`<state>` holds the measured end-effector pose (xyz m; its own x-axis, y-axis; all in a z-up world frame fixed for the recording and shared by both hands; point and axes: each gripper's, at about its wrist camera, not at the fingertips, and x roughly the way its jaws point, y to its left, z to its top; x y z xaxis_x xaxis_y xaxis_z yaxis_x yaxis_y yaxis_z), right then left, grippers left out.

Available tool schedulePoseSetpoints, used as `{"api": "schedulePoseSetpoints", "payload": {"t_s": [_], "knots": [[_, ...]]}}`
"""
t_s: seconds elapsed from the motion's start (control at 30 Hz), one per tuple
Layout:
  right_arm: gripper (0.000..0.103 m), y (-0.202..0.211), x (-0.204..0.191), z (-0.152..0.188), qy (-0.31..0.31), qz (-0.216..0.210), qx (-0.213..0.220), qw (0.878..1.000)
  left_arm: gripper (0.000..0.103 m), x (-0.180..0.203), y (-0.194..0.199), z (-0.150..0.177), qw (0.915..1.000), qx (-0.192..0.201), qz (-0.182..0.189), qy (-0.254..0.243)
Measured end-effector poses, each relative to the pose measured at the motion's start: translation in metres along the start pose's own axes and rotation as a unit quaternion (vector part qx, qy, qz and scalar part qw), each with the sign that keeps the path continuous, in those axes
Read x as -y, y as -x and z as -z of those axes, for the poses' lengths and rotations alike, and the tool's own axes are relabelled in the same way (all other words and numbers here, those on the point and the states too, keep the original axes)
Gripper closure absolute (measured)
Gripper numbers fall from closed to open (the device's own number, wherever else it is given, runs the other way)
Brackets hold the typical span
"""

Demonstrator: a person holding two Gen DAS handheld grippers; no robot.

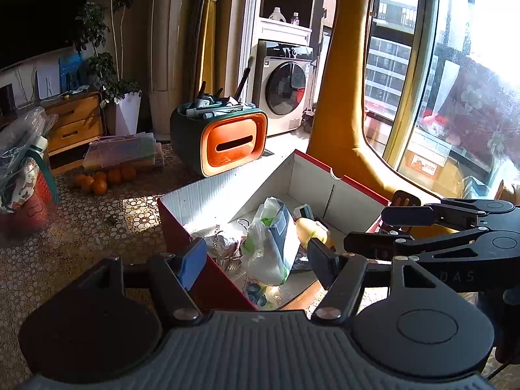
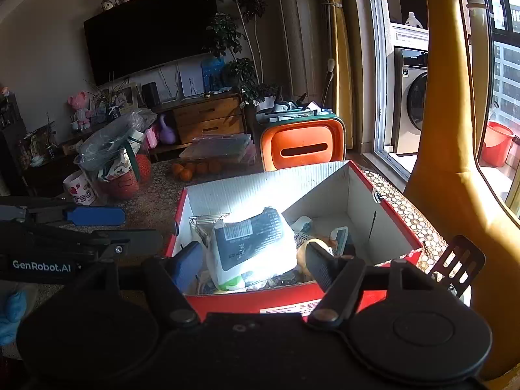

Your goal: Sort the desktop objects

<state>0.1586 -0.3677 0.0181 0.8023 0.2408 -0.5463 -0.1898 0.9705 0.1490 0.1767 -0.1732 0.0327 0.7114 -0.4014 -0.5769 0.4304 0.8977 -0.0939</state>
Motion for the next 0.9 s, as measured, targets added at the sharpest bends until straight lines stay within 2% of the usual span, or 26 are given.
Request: {"api": "schedulePoseSetpoints", "payload": {"t_s": [0.3,0.4,0.63,0.7,0.9], "knots": [[0.026,0.016,-0.017,0.015,0.025,-0.012,0.025,0.999,0.035,-0.007,0.014,0.016,0.9999,-0.002,0.002,0.010],[0.022,0.021,-0.020,0.022,0.025,-0.016,0.033,0.999,0.025,-0.008,0.019,0.022,0.9999,0.001,0.001,0.012],[0.012,0.029,-0.023,0.029,0.024,-0.019,0.042,0.999,0.017,-0.010,0.025,0.031,0.9999,-0.002,-0.005,0.012],[0.008,0.033,-0.024,0.033,0.021,-0.020,0.048,0.998,0.002,-0.009,0.027,0.033,0.9999,-0.003,-0.007,0.012],[0.001,0.043,-0.028,0.040,0.019,-0.021,0.055,0.998,0.000,-0.005,0.037,0.042,1.0000,-0.002,-0.008,0.004]]}}
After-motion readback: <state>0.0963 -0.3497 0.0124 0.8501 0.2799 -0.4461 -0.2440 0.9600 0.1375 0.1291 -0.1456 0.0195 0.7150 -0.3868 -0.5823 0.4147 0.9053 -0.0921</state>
